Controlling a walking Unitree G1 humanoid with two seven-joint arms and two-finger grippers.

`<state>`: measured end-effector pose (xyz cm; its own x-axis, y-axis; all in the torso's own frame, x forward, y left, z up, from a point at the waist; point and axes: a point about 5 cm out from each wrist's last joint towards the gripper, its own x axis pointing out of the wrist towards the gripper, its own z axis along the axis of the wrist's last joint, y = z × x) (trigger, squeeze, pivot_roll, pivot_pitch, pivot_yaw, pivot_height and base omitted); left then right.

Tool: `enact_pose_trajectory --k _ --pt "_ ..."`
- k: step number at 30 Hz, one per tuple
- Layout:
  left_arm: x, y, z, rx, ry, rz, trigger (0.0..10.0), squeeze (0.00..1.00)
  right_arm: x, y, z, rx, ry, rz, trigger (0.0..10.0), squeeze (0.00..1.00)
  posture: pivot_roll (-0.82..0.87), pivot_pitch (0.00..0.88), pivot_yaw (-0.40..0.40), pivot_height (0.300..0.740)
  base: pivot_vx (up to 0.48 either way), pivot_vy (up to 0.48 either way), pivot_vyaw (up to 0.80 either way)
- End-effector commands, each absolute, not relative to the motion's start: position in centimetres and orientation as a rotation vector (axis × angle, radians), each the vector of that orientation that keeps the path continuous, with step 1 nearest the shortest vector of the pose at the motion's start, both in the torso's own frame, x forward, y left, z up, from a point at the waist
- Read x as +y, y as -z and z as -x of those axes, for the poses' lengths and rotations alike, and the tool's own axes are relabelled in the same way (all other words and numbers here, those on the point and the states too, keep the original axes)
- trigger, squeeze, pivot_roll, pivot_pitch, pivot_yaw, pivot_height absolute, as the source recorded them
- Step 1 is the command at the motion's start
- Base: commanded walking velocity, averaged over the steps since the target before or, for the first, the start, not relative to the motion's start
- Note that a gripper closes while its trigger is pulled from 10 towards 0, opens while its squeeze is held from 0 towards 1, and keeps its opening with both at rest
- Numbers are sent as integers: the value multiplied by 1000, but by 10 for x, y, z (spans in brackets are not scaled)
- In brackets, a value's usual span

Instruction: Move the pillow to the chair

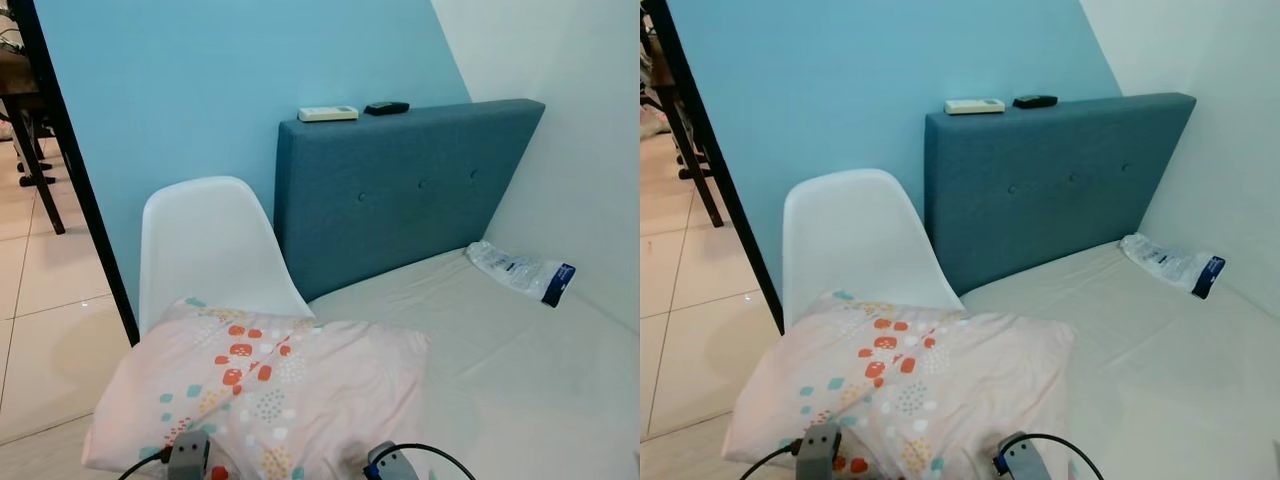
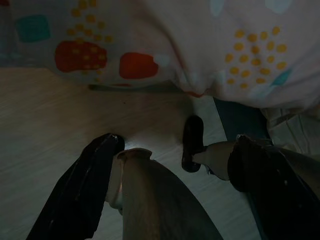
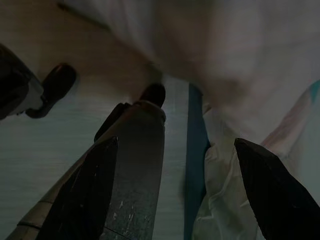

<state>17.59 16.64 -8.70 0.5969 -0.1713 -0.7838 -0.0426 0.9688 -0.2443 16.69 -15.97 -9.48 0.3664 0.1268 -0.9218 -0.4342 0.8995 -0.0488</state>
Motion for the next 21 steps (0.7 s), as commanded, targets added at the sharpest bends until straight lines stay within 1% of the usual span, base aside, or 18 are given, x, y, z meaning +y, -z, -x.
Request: enact_pose_trajectory --k 1,12,21 --pt "166 88 -173 951 79 255 10000 0 -161 95 -165 1150 -371 325 10000 0 200 0 -108 740 -281 0 0" --pt "165 89 -173 956 82 250 10000 0 -162 97 -161 1161 -383 347 10000 0 200 0 -118 740 -306 0 0" --pt "161 91 -169 979 115 221 10000 0 -168 98 -159 1164 -383 382 10000 0 193 0 -120 740 -331 0 0"
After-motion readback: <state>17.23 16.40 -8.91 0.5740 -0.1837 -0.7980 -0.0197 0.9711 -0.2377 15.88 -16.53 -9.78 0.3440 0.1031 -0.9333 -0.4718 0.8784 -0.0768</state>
